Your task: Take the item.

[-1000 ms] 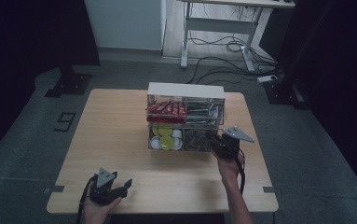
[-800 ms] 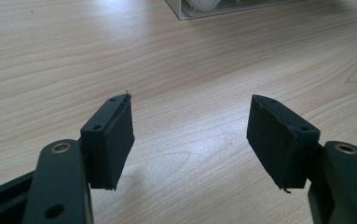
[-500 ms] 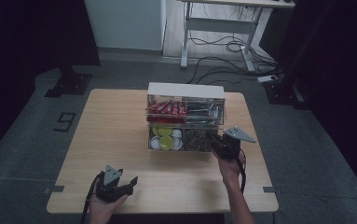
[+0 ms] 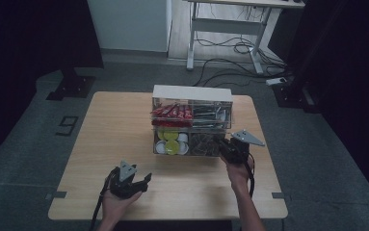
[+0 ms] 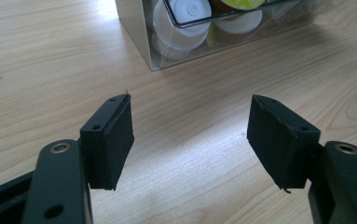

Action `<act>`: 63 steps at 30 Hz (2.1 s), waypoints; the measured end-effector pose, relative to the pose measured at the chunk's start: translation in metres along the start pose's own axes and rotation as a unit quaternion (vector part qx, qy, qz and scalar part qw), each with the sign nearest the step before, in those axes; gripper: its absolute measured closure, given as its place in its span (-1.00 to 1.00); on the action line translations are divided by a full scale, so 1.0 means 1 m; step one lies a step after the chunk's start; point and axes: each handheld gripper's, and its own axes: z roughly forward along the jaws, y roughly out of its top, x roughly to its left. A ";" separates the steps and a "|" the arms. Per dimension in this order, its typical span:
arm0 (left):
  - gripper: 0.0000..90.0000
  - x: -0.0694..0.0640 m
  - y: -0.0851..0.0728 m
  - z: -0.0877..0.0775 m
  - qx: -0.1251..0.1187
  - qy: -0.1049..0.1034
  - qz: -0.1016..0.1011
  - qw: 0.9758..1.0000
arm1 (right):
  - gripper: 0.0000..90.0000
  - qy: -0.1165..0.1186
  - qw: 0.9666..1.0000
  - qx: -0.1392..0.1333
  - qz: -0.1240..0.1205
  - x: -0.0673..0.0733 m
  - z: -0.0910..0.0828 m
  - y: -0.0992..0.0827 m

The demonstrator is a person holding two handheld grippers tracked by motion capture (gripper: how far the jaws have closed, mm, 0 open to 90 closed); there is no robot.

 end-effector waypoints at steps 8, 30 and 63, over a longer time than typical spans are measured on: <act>-0.30 0.000 0.006 0.004 0.002 0.002 0.003 1.000 | 0.93 -0.002 1.000 0.002 -0.002 0.000 0.000 0.001; -0.31 -0.014 0.034 0.028 -0.004 0.002 0.010 1.000 | 0.93 -0.006 1.000 0.011 -0.016 0.002 -0.002 0.005; -0.28 -0.024 0.068 0.050 -0.011 0.019 0.019 1.000 | 0.92 -0.006 1.000 0.012 -0.020 0.003 -0.002 0.006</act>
